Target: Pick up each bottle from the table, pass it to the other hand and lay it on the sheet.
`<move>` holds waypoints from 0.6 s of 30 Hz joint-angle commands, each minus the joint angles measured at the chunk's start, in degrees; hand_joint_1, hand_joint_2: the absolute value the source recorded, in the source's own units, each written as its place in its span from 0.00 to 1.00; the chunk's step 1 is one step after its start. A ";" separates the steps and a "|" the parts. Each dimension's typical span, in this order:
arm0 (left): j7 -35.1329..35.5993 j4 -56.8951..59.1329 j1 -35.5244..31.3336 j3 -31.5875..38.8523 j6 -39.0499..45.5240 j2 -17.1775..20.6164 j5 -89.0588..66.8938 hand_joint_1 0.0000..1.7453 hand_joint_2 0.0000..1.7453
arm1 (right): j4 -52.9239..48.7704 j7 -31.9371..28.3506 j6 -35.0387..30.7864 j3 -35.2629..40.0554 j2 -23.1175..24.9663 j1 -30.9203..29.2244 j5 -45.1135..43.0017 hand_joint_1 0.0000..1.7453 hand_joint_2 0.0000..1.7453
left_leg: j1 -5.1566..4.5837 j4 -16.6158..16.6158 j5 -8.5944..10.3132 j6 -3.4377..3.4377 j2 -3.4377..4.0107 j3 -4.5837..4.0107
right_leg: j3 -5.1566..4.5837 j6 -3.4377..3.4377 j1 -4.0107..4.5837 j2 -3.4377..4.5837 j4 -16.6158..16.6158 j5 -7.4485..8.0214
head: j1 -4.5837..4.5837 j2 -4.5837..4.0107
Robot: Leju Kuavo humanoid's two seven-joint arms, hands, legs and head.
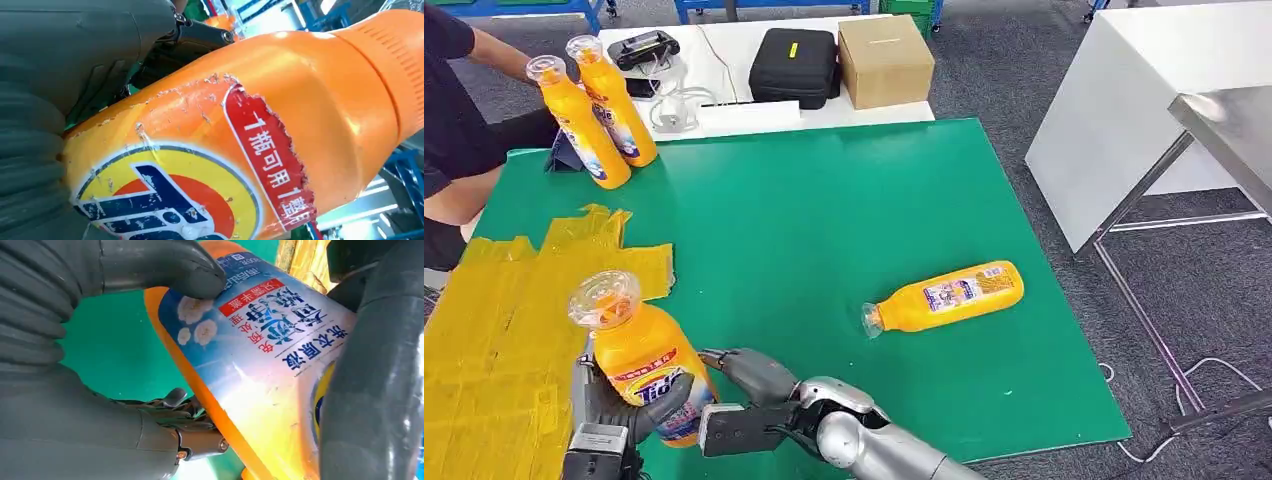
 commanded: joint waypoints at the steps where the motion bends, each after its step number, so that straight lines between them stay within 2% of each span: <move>1: 2.31 4.47 -6.16 -3.35 -13.82 4.29 3.51 1.00 1.00 | 3.87 -0.92 1.49 5.47 -0.73 2.30 1.21 1.00 1.00 | 0.06 -0.11 0.00 -0.07 -0.48 0.25 | 0.36 -0.10 0.05 -0.36 -0.11 -0.11 | 0.00 0.00; 2: 2.31 4.47 -6.16 -3.35 -13.82 4.29 3.51 1.00 1.00 | 3.87 -0.92 1.49 5.47 -0.73 2.30 1.21 1.00 1.00 | 0.08 -0.09 -0.02 -0.08 -0.56 0.29 | 0.42 -0.13 0.07 -0.42 -0.10 -0.15 | 0.00 0.00; 4: 3.03 5.93 -6.17 -4.99 -22.09 6.66 5.55 1.00 1.00 | 4.25 -1.19 2.43 5.74 -0.53 1.64 1.04 1.00 1.00 | 0.05 -0.07 0.01 -0.05 -0.40 0.15 | 0.26 -0.09 0.04 -0.29 -0.06 -0.08 | 0.00 0.00; 6: 2.77 7.37 -5.73 -5.86 -26.11 8.23 6.45 1.00 1.00 | 4.60 -1.32 3.15 5.74 -0.17 0.88 0.72 1.00 1.00 | 0.07 -0.07 -0.05 -0.08 -0.43 0.27 | 0.36 -0.13 0.06 -0.28 -0.05 -0.13 | 0.00 0.00; 18: 2.60 7.48 -5.65 -5.71 -26.27 8.38 6.61 1.00 1.00 | 4.68 -1.33 3.23 5.71 -0.11 0.81 0.67 1.00 1.00 | 0.06 0.00 -0.08 -0.06 -0.39 0.24 | 0.35 -0.11 0.05 -0.23 0.00 -0.15 | 0.00 0.00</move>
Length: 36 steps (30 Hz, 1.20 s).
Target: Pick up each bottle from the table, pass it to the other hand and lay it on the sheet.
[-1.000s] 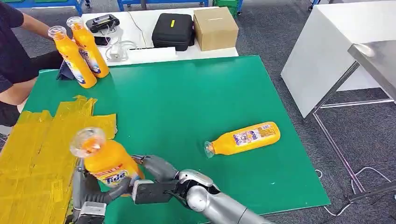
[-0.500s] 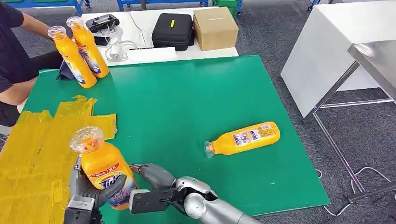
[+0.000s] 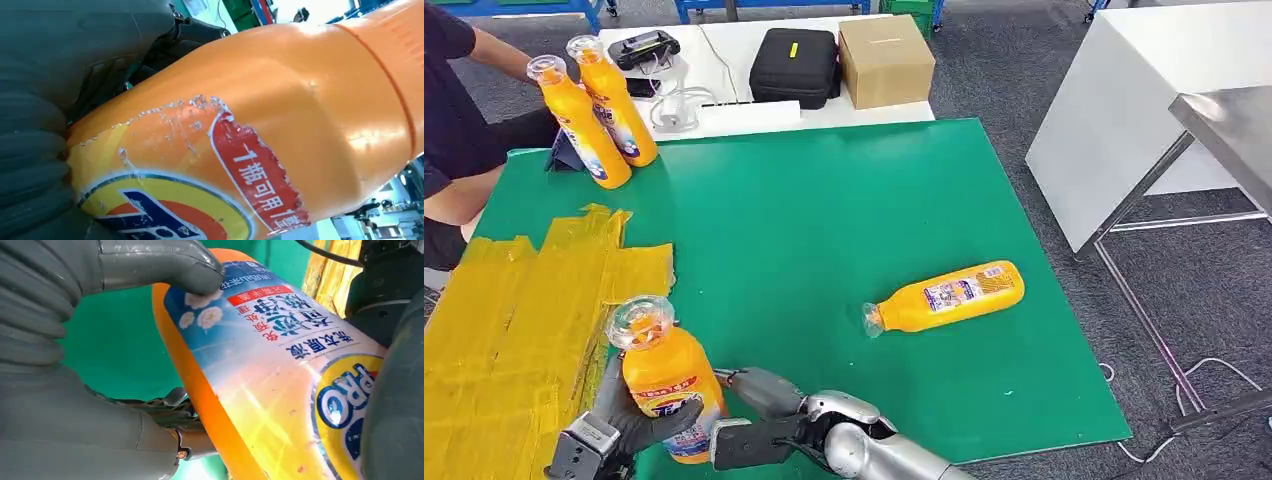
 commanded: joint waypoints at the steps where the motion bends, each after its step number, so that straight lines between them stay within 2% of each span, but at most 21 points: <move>1: 0.17 3.65 -3.44 -4.72 -0.96 0.67 0.18 1.00 1.00 | 2.39 -0.41 1.50 4.97 0.56 -0.36 0.58 1.00 1.00 | 0.06 -0.02 -0.03 -0.04 -0.29 0.14 | 0.21 -0.08 0.05 -0.19 -0.04 -0.08 | 0.00 0.00; 10: -0.22 3.88 -3.26 -5.34 -2.80 0.96 0.63 1.00 1.00 | 2.91 -0.49 1.69 5.00 0.92 -1.06 0.41 1.00 1.00 | 0.04 -0.02 -0.04 -0.05 -0.27 0.14 | 0.19 -0.08 0.04 -0.15 -0.01 -0.08 | 0.00 0.00; 12: -0.24 3.92 -3.35 -5.05 -3.04 0.84 0.60 1.00 1.00 | 3.58 -0.43 0.79 4.31 1.10 -0.99 0.36 0.95 1.00 | 0.06 0.01 -0.09 -0.06 -0.33 0.22 | 0.28 -0.11 0.06 -0.18 0.01 -0.13 | 0.00 0.00; 13: -0.27 3.70 -3.22 -4.89 -3.12 0.76 0.65 1.00 1.00 | 3.35 -0.31 -0.33 3.77 0.92 -0.70 0.59 0.31 1.00 | 0.07 0.04 -0.11 -0.07 -0.36 0.24 | 0.31 -0.13 0.06 -0.19 0.04 -0.16 | 0.00 0.00; 14: -0.31 2.99 -2.58 -4.45 -3.11 0.48 0.73 1.00 1.00 | 2.02 -0.02 -3.21 2.44 0.36 0.25 1.57 0.00 1.00 | 0.03 -0.01 -0.04 -0.04 -0.29 0.13 | 0.19 -0.07 0.02 -0.18 -0.01 -0.09 | 0.00 0.00; 15: -0.28 2.40 -2.03 -4.06 -2.66 0.20 0.67 1.00 1.00 | 0.80 0.37 -4.87 1.45 -0.13 0.87 2.27 0.00 1.00 | 0.05 0.00 -0.07 -0.05 -0.32 0.19 | 0.26 -0.09 0.05 -0.19 -0.01 -0.12 | 0.00 0.00; 16: -0.19 1.67 -1.44 -3.68 -2.05 -0.07 0.46 1.00 1.00 | -1.13 0.85 -6.22 0.23 -0.98 1.62 3.02 0.00 0.00 | 0.07 0.03 -0.10 -0.04 -0.32 0.19 | 0.28 -0.09 0.06 -0.19 -0.01 -0.13 | 0.00 0.00; 18: -0.32 -0.14 -0.31 -2.48 1.29 -0.84 -1.93 1.00 1.00 | -7.00 1.82 -8.37 -3.21 -3.80 3.56 3.83 0.00 0.00 | 0.03 0.01 -0.05 -0.02 -0.24 0.11 | 0.17 -0.05 0.03 -0.14 -0.02 -0.08 | 0.00 0.00; 20: -0.29 -0.90 -0.05 -2.28 1.16 -0.92 -1.99 1.00 1.00 | -10.18 2.39 -7.36 -4.67 -5.55 4.31 4.00 0.00 0.00 | 0.03 0.03 -0.03 0.00 -0.30 0.02 | 0.13 -0.03 0.02 -0.20 -0.01 -0.07 | 0.02 0.00; 33: -0.28 -0.60 -0.26 -2.27 1.12 -0.96 -2.00 1.00 1.00 | -9.96 2.44 -7.28 -4.75 -5.21 4.45 4.10 0.00 0.00 | 0.02 -0.02 -0.02 -0.04 -0.24 0.07 | 0.14 -0.05 0.02 -0.11 -0.02 -0.05 | 0.02 0.00; 34: -0.33 -2.09 0.66 0.30 13.92 -3.06 -12.08 1.00 1.00 | -16.39 1.98 -15.08 -9.32 -8.52 7.95 5.63 0.00 0.00 | 0.06 0.02 -0.08 -0.05 -0.28 0.13 | 0.22 -0.07 0.06 -0.12 -0.01 -0.09 | 0.02 0.00; 35: 0.22 -4.25 1.50 1.57 14.83 -3.10 -12.34 1.00 1.00 | -23.39 2.57 -12.52 -12.22 -12.84 10.05 4.73 0.00 0.00 | 0.03 0.00 -0.03 -0.03 -0.28 0.06 | 0.15 -0.04 0.04 -0.14 -0.02 -0.06 | 0.02 0.00; 36: 0.47 -5.35 1.98 2.44 16.12 -3.50 -13.74 1.00 1.00 | -26.68 2.57 -11.35 -14.81 -14.46 11.84 5.13 0.00 0.00 | 0.04 0.03 -0.05 -0.01 -0.43 0.07 | 0.23 -0.03 0.04 -0.28 -0.03 -0.12 | 0.02 0.00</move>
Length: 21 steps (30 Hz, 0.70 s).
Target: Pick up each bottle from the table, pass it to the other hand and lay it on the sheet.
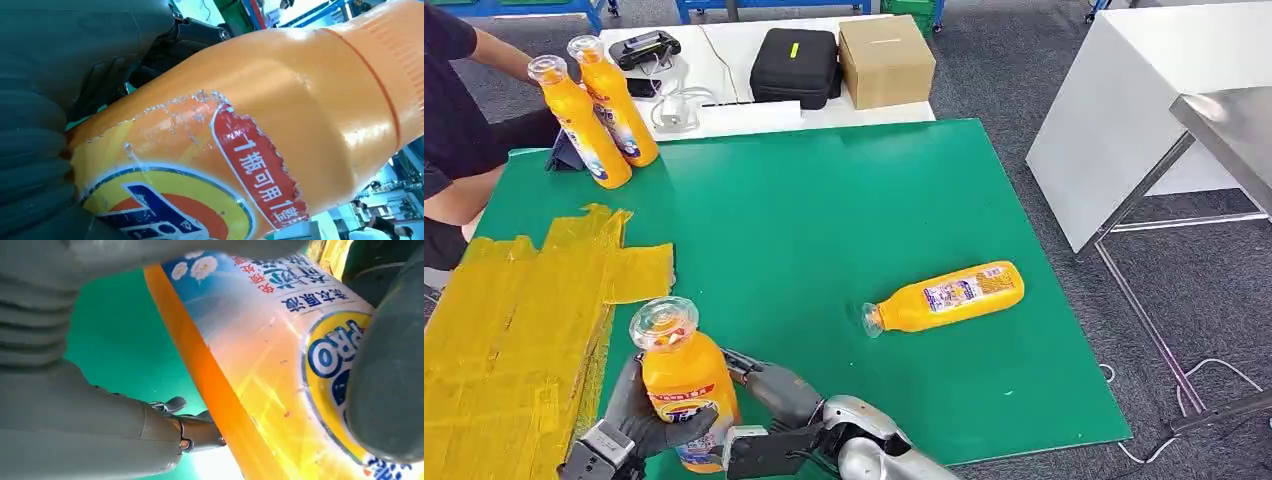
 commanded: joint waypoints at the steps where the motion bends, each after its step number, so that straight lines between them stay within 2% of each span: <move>1: 0.99 -4.56 1.91 4.68 16.43 -3.25 -13.64 1.00 1.00 | -19.19 0.26 -2.71 -12.87 -11.72 8.33 1.50 0.00 0.00 | 0.05 0.09 -0.11 0.02 -0.48 0.11 | 0.28 -0.03 0.04 -0.35 -0.02 -0.17 | 0.00 0.00; 2: 1.11 -5.00 2.13 5.23 18.44 -3.91 -15.54 1.00 1.00 | -20.57 -0.41 -1.59 -15.26 -11.74 10.11 2.19 0.00 0.00 | 0.00 0.04 -0.02 0.02 -0.37 -0.01 | 0.09 0.00 -0.01 -0.28 -0.01 -0.09 | 0.00 0.00; 3: 1.25 -5.15 2.19 5.48 19.53 -4.36 -16.18 1.00 1.00 | -20.94 -0.76 -1.16 -16.21 -11.59 10.99 2.83 0.00 0.00 | 0.04 0.13 -0.13 0.03 -0.63 0.06 | 0.26 -0.02 0.03 -0.45 0.02 -0.22 | 0.00 0.00; 7: 1.55 -4.74 1.78 6.33 25.83 -5.36 -21.04 1.00 1.00 | -19.92 -1.09 -1.16 -15.82 -10.84 11.85 4.75 0.00 0.00 | -0.05 0.04 -0.09 0.01 -0.41 0.01 | 0.17 -0.05 -0.06 -0.19 -0.01 -0.11 | -0.02 0.00; 10: 3.10 -4.57 1.89 6.74 37.74 -6.51 -34.29 1.00 1.00 | -19.36 -1.20 -1.97 -15.09 -10.68 11.84 5.22 0.00 0.00 | -0.06 0.01 -0.10 -0.02 -0.36 0.07 | 0.19 -0.09 -0.04 -0.13 -0.03 -0.09 | -0.02 0.00; 11: 13.67 -8.53 1.55 12.38 48.35 -9.89 -55.89 1.00 1.00 | -19.34 -1.37 -2.44 -14.53 -11.86 11.19 4.21 0.00 0.00 | -0.06 0.04 -0.13 -0.05 -0.43 0.14 | 0.25 -0.13 -0.04 -0.16 0.01 -0.14 | 0.00 0.00; 12: 9.51 -9.43 1.95 19.18 48.35 -9.04 -73.04 1.00 1.00 | -19.18 -1.66 -2.51 -14.37 -12.67 10.60 3.28 0.00 0.00 | -0.05 0.07 -0.08 -0.01 -0.30 -0.06 | 0.03 -0.06 -0.03 -0.09 0.00 -0.05 | 0.00 0.00; 14: 4.05 -8.07 1.35 26.06 48.35 -10.77 -73.04 1.00 1.00 | -19.14 -1.95 -2.43 -14.50 -13.09 10.31 2.73 0.00 0.00 | -0.03 0.05 -0.08 -0.02 -0.20 -0.03 | 0.03 -0.06 0.00 0.01 -0.01 -0.02 | 0.00 0.00; 15: 0.36 -6.95 0.13 31.86 48.35 -11.74 -73.04 1.00 1.00 | -19.19 -2.12 -2.30 -14.53 -13.28 10.23 2.46 0.00 0.00 | 0.01 0.07 -0.16 -0.05 -0.15 0.13 | 0.14 -0.12 0.02 0.11 0.03 -0.07 | 0.00 0.00; 17: 0.52 -4.83 -1.28 34.05 48.35 -11.03 -73.04 1.00 1.00 | -19.12 -2.24 -2.21 -14.40 -13.36 10.17 2.23 0.00 0.00 | 0.03 -0.02 -0.11 -0.04 -0.14 0.19 | 0.22 -0.10 0.03 0.10 -0.04 -0.05 | 0.00 0.00; 19: 3.32 -2.61 -1.29 34.14 48.35 -8.30 -73.04 1.00 1.00 | -19.06 -2.33 -2.21 -14.20 -13.53 10.28 2.02 0.00 0.00 | 0.04 -0.02 -0.08 -0.06 -0.19 0.19 | 0.26 -0.10 0.04 0.03 -0.04 -0.06 | 0.04 0.00; 20: 3.74 -2.14 -0.80 34.70 48.35 -6.82 -73.04 1.00 1.00 | -19.04 -2.45 -2.18 -14.11 -13.63 10.25 1.79 0.00 0.00 | 0.05 -0.02 -0.06 -0.07 0.03 0.06 | 0.01 -0.10 0.06 0.16 -0.03 0.02 | -0.04 0.00; 21: 3.45 -1.25 -0.12 36.00 48.35 -5.26 -73.04 1.00 1.00 | -18.94 -2.56 -2.17 -13.92 -13.78 9.94 1.52 0.00 0.00 | 0.02 -0.12 -0.09 -0.11 0.01 0.25 | 0.17 -0.14 0.02 0.15 -0.05 -0.01 | -0.02 0.00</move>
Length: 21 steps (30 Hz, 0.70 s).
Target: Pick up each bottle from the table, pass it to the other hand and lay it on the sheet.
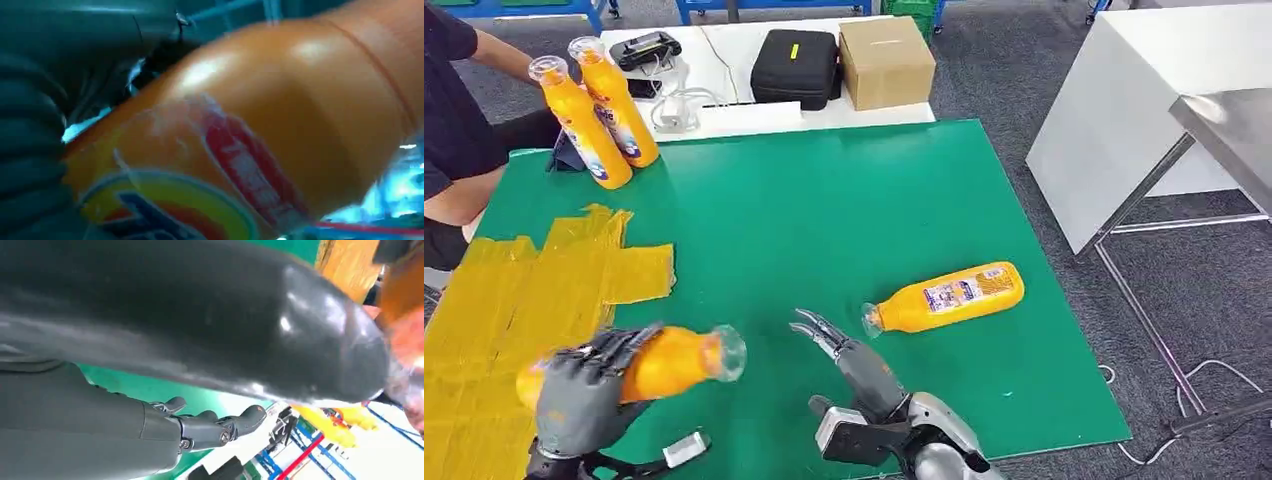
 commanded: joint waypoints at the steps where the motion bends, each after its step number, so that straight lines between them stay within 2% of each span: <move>1: 1.00 7.11 -1.18 17.81 0.02 4.49 2.13 1.00 1.00 | 0.22 -0.61 0.25 0.42 -2.88 -1.60 -1.28 0.00 0.00 | 0.03 -0.03 -0.12 -0.09 0.01 0.31 | 0.23 -0.14 0.01 0.11 0.01 -0.10 | 0.02 0.00; 4: -3.62 8.26 1.86 22.98 0.02 7.89 2.13 1.00 1.00 | 0.67 -0.72 0.81 0.78 -2.97 -3.03 -2.19 0.00 0.00 | 0.03 -0.06 -0.15 -0.10 0.12 0.36 | 0.26 -0.14 0.02 0.24 -0.01 -0.10 | 0.02 0.00; 5: -1.18 10.56 3.09 21.51 0.02 11.39 2.13 1.00 1.00 | 0.85 -0.72 0.93 0.90 -2.89 -3.37 -2.33 0.00 0.00 | 0.00 -0.07 -0.06 -0.04 0.13 0.17 | 0.12 -0.06 0.00 0.22 -0.01 -0.03 | 0.04 0.00; 6: 12.81 16.85 3.60 10.17 0.02 23.34 2.13 1.00 1.00 | 1.11 -0.69 1.10 1.06 -2.77 -3.77 -2.51 0.00 0.00 | 0.03 -0.10 -0.17 -0.10 0.31 0.40 | 0.26 -0.14 0.02 0.46 -0.01 -0.07 | 0.04 0.00; 7: 34.41 29.30 -14.07 -11.43 -7.65 43.26 2.13 1.00 1.00 | 1.22 -0.65 1.15 1.15 -2.70 -4.00 -2.58 0.00 0.00 | 0.02 -0.15 -0.07 -0.10 0.18 0.28 | 0.19 -0.12 0.01 0.30 -0.02 -0.04 | 0.04 0.00; 8: 48.81 36.35 -21.88 -25.83 -5.28 40.28 2.13 1.00 1.00 | 1.33 -0.51 1.07 1.21 -2.59 -4.04 -2.55 0.00 0.00 | 0.01 -0.17 -0.06 -0.14 -0.01 0.33 | 0.26 -0.17 0.00 0.13 0.01 -0.10 | 0.04 0.00; 9: 63.21 36.50 -22.06 -40.23 -5.33 40.14 2.13 1.00 1.00 | 1.35 -0.18 1.45 1.23 -2.60 -4.03 -2.95 0.00 0.00 | 0.05 -0.14 0.42 -0.15 -1.51 -0.20 | 0.16 -0.17 0.05 -1.44 0.09 -0.16 | 0.02 0.00; 10: 69.60 36.87 -22.20 -53.51 -5.15 40.00 2.13 1.00 1.00 | 1.36 -0.07 1.48 1.23 -2.58 -4.01 -3.07 0.00 0.00 | 0.11 -0.04 0.45 -0.19 -2.18 0.12 | -0.04 -0.24 0.09 -2.10 0.07 -0.35 | 0.04 0.00; 11: 69.60 36.87 -22.20 -53.51 -5.15 40.00 2.13 1.00 1.00 | 1.36 -0.07 1.48 1.23 -2.58 -4.01 -3.07 0.00 0.00 | -0.10 -0.16 0.59 -0.12 -1.84 -0.01 | -0.67 -0.19 -0.13 -1.84 -0.05 -0.28 | 0.04 0.00; 12: 69.60 36.87 -22.20 -53.51 -5.15 40.00 2.13 1.00 1.00 | 1.36 -0.07 1.48 1.23 -2.58 -4.01 -3.07 0.00 0.00 | 0.15 -0.14 0.77 -0.30 -2.14 -0.18 | -0.56 -0.29 0.10 -2.02 -0.12 -0.22 | 0.05 0.00; 13: 69.60 36.87 -22.20 -53.51 -5.15 40.00 2.13 1.00 1.00 | 1.36 -0.07 1.48 1.23 -2.58 -4.01 -3.07 0.00 0.00 | 0.20 -0.19 0.76 -0.38 -1.68 -0.38 | -0.86 -0.43 0.18 -1.60 -0.07 0.03 | 0.00 0.00; 14: 69.60 36.87 -22.20 -53.51 -5.15 40.00 2.13 1.00 1.00 | 1.36 -0.07 1.48 1.23 -2.58 -4.01 -3.07 0.00 0.00 | 0.18 -0.19 0.66 -0.38 -1.35 -0.17 | -0.85 -0.42 0.15 -1.21 -0.10 0.08 | -0.19 0.00; 15: 69.60 36.87 -22.20 -53.51 -5.15 40.00 2.13 1.00 1.00 | 1.36 -0.07 1.48 1.23 -2.58 -4.01 -3.07 0.00 0.00 | -0.01 -0.16 0.48 -0.34 -0.73 -0.04 | -0.81 -0.44 0.01 -0.70 0.01 0.11 | -0.24 0.00; 17: 69.60 36.87 -22.20 -53.51 -5.15 40.00 2.13 1.00 1.00 | 1.36 -0.07 1.48 1.23 -2.58 -4.01 -3.07 0.00 0.00 | 0.17 -0.12 0.43 -0.35 -0.39 -0.07 | -0.54 -0.46 0.18 -0.25 0.02 0.23 | -0.11 0.00; 21: 69.60 36.45 -21.82 -54.29 -7.53 39.82 2.13 1.00 1.00 | 1.31 -0.09 1.47 1.38 -2.69 -3.96 -3.06 0.00 0.00 | 0.17 -0.12 0.41 -0.35 -0.36 -0.03 | -0.51 -0.46 0.18 -0.21 0.00 0.23 | -0.11 0.00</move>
